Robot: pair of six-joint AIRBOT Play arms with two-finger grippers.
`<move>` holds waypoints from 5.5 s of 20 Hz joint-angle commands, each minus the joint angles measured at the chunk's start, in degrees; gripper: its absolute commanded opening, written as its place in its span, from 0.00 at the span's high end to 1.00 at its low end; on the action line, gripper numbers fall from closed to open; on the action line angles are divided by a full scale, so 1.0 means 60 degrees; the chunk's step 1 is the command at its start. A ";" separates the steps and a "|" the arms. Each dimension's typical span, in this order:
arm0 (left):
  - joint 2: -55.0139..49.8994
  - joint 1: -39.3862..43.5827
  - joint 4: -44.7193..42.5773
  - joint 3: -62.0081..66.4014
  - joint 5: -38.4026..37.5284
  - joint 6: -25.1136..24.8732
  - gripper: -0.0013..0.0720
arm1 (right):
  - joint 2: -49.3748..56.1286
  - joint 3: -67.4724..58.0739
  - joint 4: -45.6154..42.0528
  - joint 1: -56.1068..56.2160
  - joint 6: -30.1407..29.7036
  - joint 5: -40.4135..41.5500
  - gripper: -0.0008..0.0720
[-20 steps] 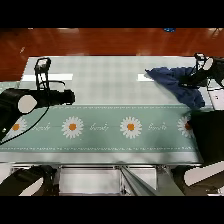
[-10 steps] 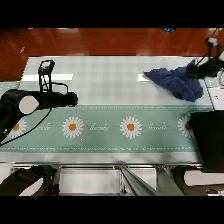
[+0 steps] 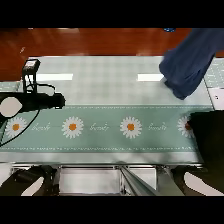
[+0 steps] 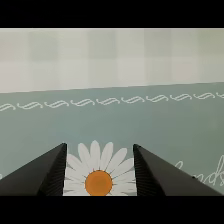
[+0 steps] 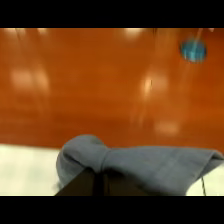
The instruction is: Fold the shirts.
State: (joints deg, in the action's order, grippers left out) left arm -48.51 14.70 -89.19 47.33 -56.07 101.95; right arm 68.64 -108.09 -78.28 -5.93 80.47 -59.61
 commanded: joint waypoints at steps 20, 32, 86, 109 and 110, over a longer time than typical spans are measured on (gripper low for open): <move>0.0182 -0.0739 0.0295 -0.0004 0.0382 -0.0335 0.29 | 0.3370 0.3049 0.2200 0.7766 0.1741 0.1417 0.95; -0.0539 -0.0463 0.2750 -0.0543 -0.1829 -0.1435 0.29 | 0.1545 0.4193 0.1650 0.3257 0.1610 -0.0652 0.42; -0.2641 -0.3238 0.6932 1.0171 -0.4921 -0.5009 0.96 | -0.1308 -0.2685 0.2772 -0.0204 0.0313 -0.1814 0.95; 0.0718 -0.2335 0.5920 -0.3923 0.0521 -0.3905 0.96 | -0.0036 0.4124 0.2776 -0.0200 0.0375 -0.1745 0.95; 0.0259 -0.2335 0.6014 -0.3734 0.1202 -0.3905 0.96 | 0.0707 0.4029 0.3191 -0.0200 0.0372 -0.1545 0.95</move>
State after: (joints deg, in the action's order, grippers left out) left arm -41.76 0.43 -54.39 28.29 -63.31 78.61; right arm 61.84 -83.99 -66.76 -7.14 84.40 -72.51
